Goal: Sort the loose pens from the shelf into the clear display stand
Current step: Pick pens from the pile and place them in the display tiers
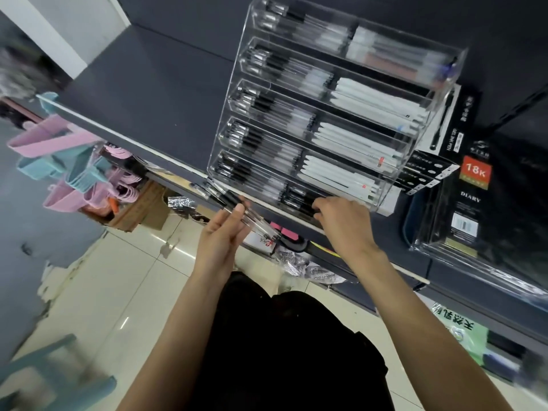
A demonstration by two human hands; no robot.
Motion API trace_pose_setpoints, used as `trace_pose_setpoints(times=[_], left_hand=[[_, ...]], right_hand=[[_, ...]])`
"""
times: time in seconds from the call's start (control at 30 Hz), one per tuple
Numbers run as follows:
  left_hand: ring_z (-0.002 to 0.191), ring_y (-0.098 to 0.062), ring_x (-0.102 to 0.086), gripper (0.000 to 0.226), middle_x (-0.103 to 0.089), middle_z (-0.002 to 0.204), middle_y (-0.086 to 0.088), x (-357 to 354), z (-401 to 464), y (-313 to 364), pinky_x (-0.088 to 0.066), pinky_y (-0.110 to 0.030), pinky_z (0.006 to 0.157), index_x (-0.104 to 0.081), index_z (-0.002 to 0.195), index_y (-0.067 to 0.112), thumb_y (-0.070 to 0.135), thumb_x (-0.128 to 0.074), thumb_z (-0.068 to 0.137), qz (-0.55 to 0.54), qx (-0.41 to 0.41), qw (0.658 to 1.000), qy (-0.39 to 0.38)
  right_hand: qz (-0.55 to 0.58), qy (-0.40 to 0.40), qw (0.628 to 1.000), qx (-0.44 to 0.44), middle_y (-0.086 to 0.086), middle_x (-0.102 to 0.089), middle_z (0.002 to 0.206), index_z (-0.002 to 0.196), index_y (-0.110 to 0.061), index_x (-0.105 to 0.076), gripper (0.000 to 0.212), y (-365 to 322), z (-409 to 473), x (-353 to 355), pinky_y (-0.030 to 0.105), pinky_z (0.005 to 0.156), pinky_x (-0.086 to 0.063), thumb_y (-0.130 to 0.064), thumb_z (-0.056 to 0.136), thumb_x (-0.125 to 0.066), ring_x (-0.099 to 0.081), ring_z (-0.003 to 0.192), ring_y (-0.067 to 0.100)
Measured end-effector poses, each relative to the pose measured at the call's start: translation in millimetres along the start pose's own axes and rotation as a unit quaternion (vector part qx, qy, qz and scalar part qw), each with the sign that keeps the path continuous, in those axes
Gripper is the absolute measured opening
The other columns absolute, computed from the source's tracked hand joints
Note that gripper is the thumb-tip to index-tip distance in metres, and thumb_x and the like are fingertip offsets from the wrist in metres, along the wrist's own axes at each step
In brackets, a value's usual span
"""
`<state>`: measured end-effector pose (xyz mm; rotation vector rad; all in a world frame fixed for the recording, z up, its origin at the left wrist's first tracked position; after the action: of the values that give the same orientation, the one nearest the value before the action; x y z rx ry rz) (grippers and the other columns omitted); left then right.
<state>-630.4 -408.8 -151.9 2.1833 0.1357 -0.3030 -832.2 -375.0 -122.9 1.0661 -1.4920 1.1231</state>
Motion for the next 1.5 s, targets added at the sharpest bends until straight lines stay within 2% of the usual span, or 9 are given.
trace_pose_setpoints(times=[0.07, 0.17, 0.23, 0.33, 0.57, 0.7, 0.87, 1.27, 1.5], left_hand=[[0.055, 0.001, -0.054, 0.021, -0.072, 0.079, 0.009, -2, 0, -2, -0.055, -0.016, 0.071, -0.062, 0.07, 0.017, 0.014, -0.06, 0.091, 0.002, 0.003, 1.0, 0.005], [0.046, 0.0, -0.053, 0.032, -0.056, 0.05, 0.012, -13, -5, -1, -0.056, -0.017, 0.073, -0.064, 0.063, 0.021, 0.01, -0.058, 0.092, 0.022, -0.005, 1.0, -0.007], [0.046, 0.0, -0.054, 0.023, -0.053, 0.046, 0.012, -22, -8, -1, -0.055, -0.018, 0.073, -0.061, 0.072, 0.016, 0.007, -0.055, 0.093, 0.031, -0.017, 0.999, -0.023], [0.057, -0.004, -0.063, 0.008, -0.062, 0.055, 0.008, -31, -11, -1, -0.055, -0.02, 0.073, -0.061, 0.082, 0.006, 0.013, -0.06, 0.087, 0.028, -0.033, 0.998, -0.05], [0.095, -0.026, -0.068, 0.034, -0.072, 0.098, -0.014, -28, -4, -9, -0.055, -0.034, 0.087, -0.067, 0.102, 0.0, 0.024, -0.067, 0.077, 0.027, -0.016, 0.998, -0.062], [0.09, -0.017, -0.071, 0.017, -0.074, 0.094, -0.003, 1, 9, -2, -0.055, -0.022, 0.074, -0.067, 0.103, 0.008, 0.01, -0.061, 0.087, -0.033, -0.02, 0.999, -0.006], [0.086, -0.018, -0.071, 0.021, -0.074, 0.096, -0.008, 34, 22, 4, -0.057, -0.033, 0.084, -0.048, 0.1, 0.011, 0.007, -0.062, 0.085, -0.079, -0.022, 0.996, 0.035], [0.097, -0.027, -0.069, 0.021, -0.071, 0.104, -0.014, 16, 30, -3, -0.057, -0.035, 0.085, -0.048, 0.107, 0.009, 0.001, -0.058, 0.089, -0.051, -0.016, 0.999, 0.0], [0.099, -0.027, -0.069, 0.021, -0.071, 0.107, -0.014, 4, 31, -10, -0.057, -0.035, 0.086, -0.044, 0.105, 0.008, 0.002, -0.058, 0.09, -0.048, 0.004, 0.999, -0.022]], right_hand=[[0.011, 0.033, 0.999, -0.006, -0.002, -0.069, 0.091, 0.103, -0.019, -0.064, 0.014, 2, -8, 11, 0.03, 0.063, -0.052, -0.023, 0.094, -0.055, -0.066, 0.081, 0.018], [0.197, 0.115, 0.974, 0.004, -0.006, -0.071, 0.086, 0.102, -0.019, -0.068, 0.016, -11, -19, 42, 0.027, 0.06, -0.054, -0.027, 0.089, -0.062, -0.066, 0.074, 0.009], [0.309, 0.08, 0.947, 0.025, -0.011, -0.07, 0.089, 0.103, -0.022, -0.068, 0.02, -34, -20, 44, 0.026, 0.065, -0.055, -0.031, 0.086, -0.065, -0.064, 0.078, 0.004], [0.368, 0.022, 0.929, 0.021, -0.016, -0.067, 0.088, 0.101, -0.025, -0.066, 0.017, -55, -19, 30, 0.023, 0.07, -0.054, -0.029, 0.084, -0.067, -0.062, 0.08, 0.0], [0.431, -0.016, 0.902, -0.009, -0.017, -0.065, 0.083, 0.1, -0.017, -0.069, 0.02, -41, -9, 21, 0.008, 0.071, -0.048, -0.012, 0.081, -0.071, -0.061, 0.077, -0.004], [0.317, 0.04, 0.947, -0.026, -0.009, -0.069, 0.087, 0.101, -0.016, -0.069, 0.018, -23, 3, 28, 0.014, 0.069, -0.052, -0.015, 0.083, -0.069, -0.061, 0.075, 0.0], [0.153, 0.066, 0.985, 0.036, -0.002, -0.07, 0.1, 0.11, -0.017, -0.066, 0.023, -53, 37, 32, 0.022, 0.066, -0.052, -0.019, 0.087, -0.065, -0.066, 0.083, 0.011], [0.111, -0.002, 0.992, -0.054, -0.008, -0.069, 0.097, 0.103, -0.024, -0.069, 0.017, 13, -3, -2, 0.036, 0.066, -0.055, -0.017, 0.088, -0.064, -0.064, 0.083, 0.012], [0.033, -0.047, 0.998, -0.035, -0.009, -0.067, 0.106, 0.11, -0.027, -0.069, 0.023, 23, -4, 1, 0.027, 0.067, -0.049, -0.019, 0.093, -0.057, -0.065, 0.089, 0.014]])
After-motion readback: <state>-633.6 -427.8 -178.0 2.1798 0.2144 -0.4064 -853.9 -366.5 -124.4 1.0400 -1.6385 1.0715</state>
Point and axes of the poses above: each hand's wrist, its own z-axis towards the middle knuckle, its own x-axis out of the back of the hand, y = z × x, the point moved 9 cm from there along z, towards the middle knuckle
